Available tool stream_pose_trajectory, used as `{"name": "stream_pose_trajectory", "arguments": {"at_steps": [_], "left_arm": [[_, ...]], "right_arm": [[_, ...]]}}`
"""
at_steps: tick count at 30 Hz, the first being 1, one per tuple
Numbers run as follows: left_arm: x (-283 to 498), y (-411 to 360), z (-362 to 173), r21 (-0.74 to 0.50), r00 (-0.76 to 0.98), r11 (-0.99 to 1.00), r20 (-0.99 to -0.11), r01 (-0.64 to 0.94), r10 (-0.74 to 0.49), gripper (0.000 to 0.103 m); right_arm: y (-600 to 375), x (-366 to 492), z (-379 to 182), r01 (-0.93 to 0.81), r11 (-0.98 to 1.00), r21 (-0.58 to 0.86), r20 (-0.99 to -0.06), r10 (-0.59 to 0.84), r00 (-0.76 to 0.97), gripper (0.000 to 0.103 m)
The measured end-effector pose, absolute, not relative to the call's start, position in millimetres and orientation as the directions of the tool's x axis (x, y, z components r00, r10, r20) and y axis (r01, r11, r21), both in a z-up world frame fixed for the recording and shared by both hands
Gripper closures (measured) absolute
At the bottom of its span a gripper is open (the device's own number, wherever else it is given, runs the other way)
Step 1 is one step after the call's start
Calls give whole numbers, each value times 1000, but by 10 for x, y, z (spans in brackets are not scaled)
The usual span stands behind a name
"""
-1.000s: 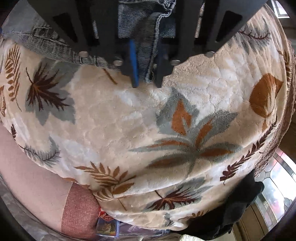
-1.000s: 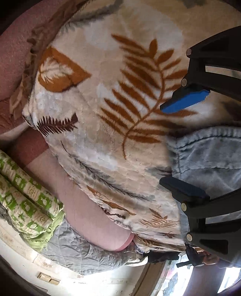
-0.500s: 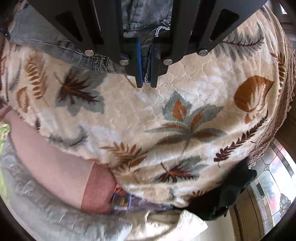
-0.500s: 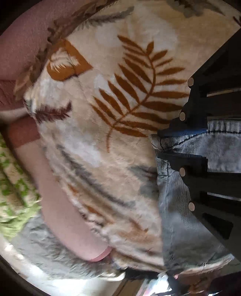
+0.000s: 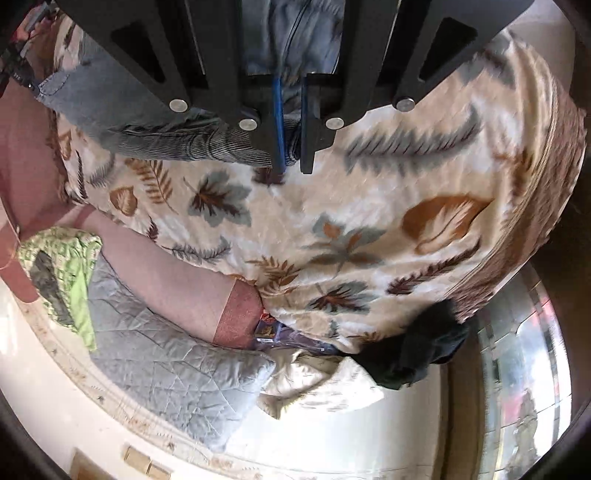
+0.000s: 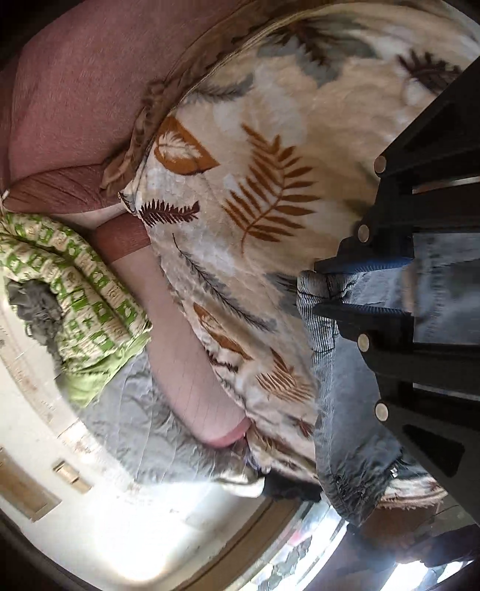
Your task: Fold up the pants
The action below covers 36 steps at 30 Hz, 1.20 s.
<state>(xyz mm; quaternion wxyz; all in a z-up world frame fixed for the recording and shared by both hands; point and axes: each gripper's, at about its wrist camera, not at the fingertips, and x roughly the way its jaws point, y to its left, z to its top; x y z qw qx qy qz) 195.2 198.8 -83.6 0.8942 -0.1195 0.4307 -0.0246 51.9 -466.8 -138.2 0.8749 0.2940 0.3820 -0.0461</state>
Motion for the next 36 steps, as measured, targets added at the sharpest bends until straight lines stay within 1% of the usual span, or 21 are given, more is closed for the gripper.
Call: {"name": "stream_pose_trajectory", "arguments": {"at_steps": [5, 8, 11, 14, 15, 16, 18, 19, 20, 21, 22, 23, 25, 27, 30, 31, 32, 33, 34, 35, 36], "left_arm": [[1200, 2340, -1026, -247, 627, 965, -766, -88, -139, 95], [852, 2488, -1327, -235, 593, 966, -795, -111, -126, 95], [624, 2537, -1754, -207, 532, 969, -840, -137, -104, 95], [492, 2516, -2201, -125, 453, 978, -891, -168, -36, 93], [451, 2539, -2298, -117, 434, 976, -900, -182, -27, 90], [433, 2566, -2342, -123, 422, 973, -906, -196, -29, 90], [373, 2665, -2327, -132, 422, 961, -906, -242, -18, 90], [336, 2713, -2267, -136, 443, 957, -897, -256, -9, 90], [302, 2743, -2192, -134, 466, 955, -885, -263, 4, 90], [272, 2769, -2107, -125, 490, 955, -872, -270, 25, 90], [244, 2774, -2018, -111, 511, 953, -858, -281, 51, 89], [219, 2767, -1935, -104, 533, 953, -843, -286, 68, 89], [216, 2671, -1777, -106, 572, 960, -818, -259, 64, 89], [247, 2486, -1669, -118, 598, 972, -801, -206, 30, 88], [230, 2049, -1582, -135, 623, 988, -780, -74, -60, 86], [228, 1894, -1564, -131, 624, 991, -777, -33, -82, 85], [206, 1666, -1572, -125, 623, 992, -773, 33, -118, 80], [187, 1481, -1574, -116, 622, 990, -770, 84, -143, 73], [162, 1301, -1598, -99, 620, 986, -768, 133, -161, 70], [128, 1053, -1650, -62, 621, 979, -765, 196, -173, 65], [116, 900, -1689, -36, 620, 972, -765, 230, -175, 65]], "right_arm": [[-4554, -131, -1402, 277, 819, 503, -675, 172, 717, 86], [-4455, -470, -1534, 262, 816, 516, -682, 205, 702, 86], [-4317, -691, -1817, 273, 822, 500, -733, 234, 638, 86], [-4236, -804, -2169, 303, 821, 483, -796, 269, 542, 85], [-4228, -815, -2293, 331, 821, 465, -829, 273, 488, 85], [-4244, -817, -2369, 351, 820, 452, -849, 276, 450, 82], [-4292, -814, -2369, 355, 812, 462, -851, 294, 435, 81], [-4308, -816, -2305, 348, 816, 461, -844, 282, 456, 73], [-4325, -809, -2209, 340, 823, 455, -834, 260, 487, 54], [-4338, -782, -2095, 332, 829, 449, -820, 236, 521, 41], [-4337, -768, -2039, 330, 831, 449, -811, 223, 541, 22], [-4347, -727, -1944, 327, 829, 454, -785, 198, 587, 21], [-4334, -599, -1844, 320, 839, 441, -757, 156, 635, 21], [-4289, -301, -1832, 359, 855, 375, -783, 85, 616, 21], [-4322, -6, -2055, 390, 841, 374, -821, 105, 562, 23], [-4313, 49, -2131, 396, 839, 372, -833, 114, 542, 37], [-4289, 118, -2234, 407, 845, 348, -858, 111, 502, 66], [-4277, 136, -2297, 414, 853, 318, -874, 95, 476, 75], [-4258, 168, -2346, 428, 864, 264, -891, 49, 451, 79], [-4263, 173, -2380, 445, 870, 211, -896, -10, 445, 86], [-4321, 166, -2404, 471, 867, 164, -896, -68, 438, 86]]}}
